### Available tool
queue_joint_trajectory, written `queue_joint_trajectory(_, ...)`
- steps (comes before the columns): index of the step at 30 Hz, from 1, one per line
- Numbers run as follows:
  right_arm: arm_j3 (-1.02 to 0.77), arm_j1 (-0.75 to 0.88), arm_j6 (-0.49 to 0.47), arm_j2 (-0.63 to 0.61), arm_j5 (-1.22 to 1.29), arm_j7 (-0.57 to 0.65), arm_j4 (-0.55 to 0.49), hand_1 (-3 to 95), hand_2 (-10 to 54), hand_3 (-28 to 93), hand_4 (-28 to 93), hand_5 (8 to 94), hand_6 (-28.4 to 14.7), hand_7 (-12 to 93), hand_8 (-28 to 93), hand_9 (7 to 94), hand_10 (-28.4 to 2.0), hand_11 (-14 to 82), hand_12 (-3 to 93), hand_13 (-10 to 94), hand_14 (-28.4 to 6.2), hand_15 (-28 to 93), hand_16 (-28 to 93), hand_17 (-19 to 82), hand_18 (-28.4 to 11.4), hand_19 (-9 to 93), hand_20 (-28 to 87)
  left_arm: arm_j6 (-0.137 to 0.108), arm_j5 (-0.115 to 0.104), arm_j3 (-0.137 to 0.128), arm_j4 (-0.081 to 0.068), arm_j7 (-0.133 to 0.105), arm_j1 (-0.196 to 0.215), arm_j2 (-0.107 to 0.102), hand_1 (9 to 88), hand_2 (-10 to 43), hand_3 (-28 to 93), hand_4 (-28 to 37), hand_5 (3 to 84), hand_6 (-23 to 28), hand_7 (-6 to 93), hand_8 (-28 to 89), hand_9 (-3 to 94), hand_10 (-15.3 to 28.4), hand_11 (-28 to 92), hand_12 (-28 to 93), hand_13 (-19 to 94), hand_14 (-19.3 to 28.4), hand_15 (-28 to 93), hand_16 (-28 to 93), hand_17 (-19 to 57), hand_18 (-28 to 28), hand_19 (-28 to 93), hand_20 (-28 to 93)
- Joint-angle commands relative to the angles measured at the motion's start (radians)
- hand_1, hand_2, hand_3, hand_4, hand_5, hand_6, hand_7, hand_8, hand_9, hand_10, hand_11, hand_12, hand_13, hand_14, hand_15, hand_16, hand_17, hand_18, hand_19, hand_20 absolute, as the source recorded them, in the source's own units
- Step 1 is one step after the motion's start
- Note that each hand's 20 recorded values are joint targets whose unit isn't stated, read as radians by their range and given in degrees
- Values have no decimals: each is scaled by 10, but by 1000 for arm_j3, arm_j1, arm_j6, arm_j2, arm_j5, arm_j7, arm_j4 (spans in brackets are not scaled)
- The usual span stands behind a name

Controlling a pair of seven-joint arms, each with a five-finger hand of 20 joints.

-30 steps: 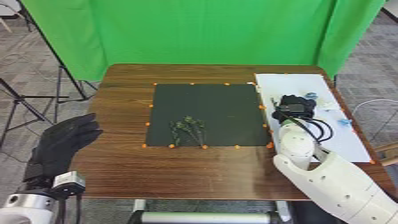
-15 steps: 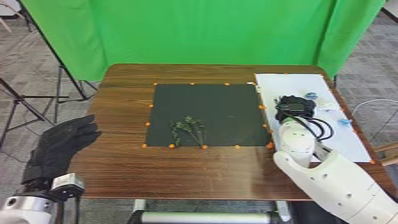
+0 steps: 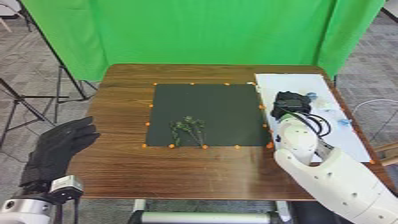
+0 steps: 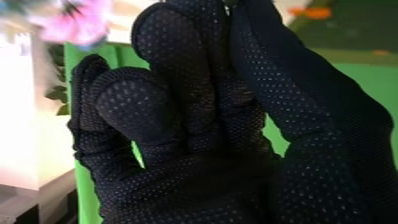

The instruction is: Arrange flowers

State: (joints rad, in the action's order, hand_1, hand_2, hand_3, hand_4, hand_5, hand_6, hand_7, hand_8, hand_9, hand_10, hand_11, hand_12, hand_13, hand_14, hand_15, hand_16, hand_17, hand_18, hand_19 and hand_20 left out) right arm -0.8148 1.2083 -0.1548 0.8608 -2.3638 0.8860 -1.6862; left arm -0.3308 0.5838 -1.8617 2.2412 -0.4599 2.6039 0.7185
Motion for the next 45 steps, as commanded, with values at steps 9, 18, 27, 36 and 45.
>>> queue_joint_trajectory(9,27,-51,74,-11,-33,-52,-143,528,-95,784,-283,848,-34,260,238,838,-137,398,357,757,-112,727,244,301,-266,900,144,-12,-6,-14,12,-9,36,-9,272,34,821,-204,426,119,195,-107,367,210,381,102,252,269,649,-140,-90,228,599,162)
queue_joint_trajectory(18,70,-72,105,7,-19,-90,-213,530,-95,787,-283,854,-36,250,244,841,-138,397,358,760,-113,728,243,301,-269,901,149,-12,-6,-11,12,-8,33,-10,273,34,819,-204,427,119,195,-108,367,210,381,102,251,268,648,-141,-90,228,599,162)
queue_joint_trajectory(27,124,-104,118,56,-42,-94,-218,529,-95,789,-283,857,-37,244,248,843,-140,396,359,760,-114,730,243,300,-270,901,151,-7,-1,-12,12,-1,29,-9,272,34,820,-204,427,119,195,-107,368,210,380,102,253,269,649,-140,-90,228,598,162)
queue_joint_trajectory(36,139,-14,102,57,-64,-90,-238,529,-95,790,-283,859,-38,240,250,844,-140,396,360,760,-116,731,243,298,-272,900,154,-10,-5,-11,13,-10,38,-11,273,34,820,-205,427,119,195,-107,367,211,380,102,252,268,648,-140,-90,228,599,162)
queue_joint_trajectory(45,133,51,67,57,-52,-64,-212,528,-95,790,-283,859,-39,239,251,843,-141,396,359,759,-116,732,243,297,-272,899,155,2,4,-7,8,7,20,-3,272,34,820,-204,427,119,194,-107,368,211,380,102,253,268,649,-140,-90,228,599,162)
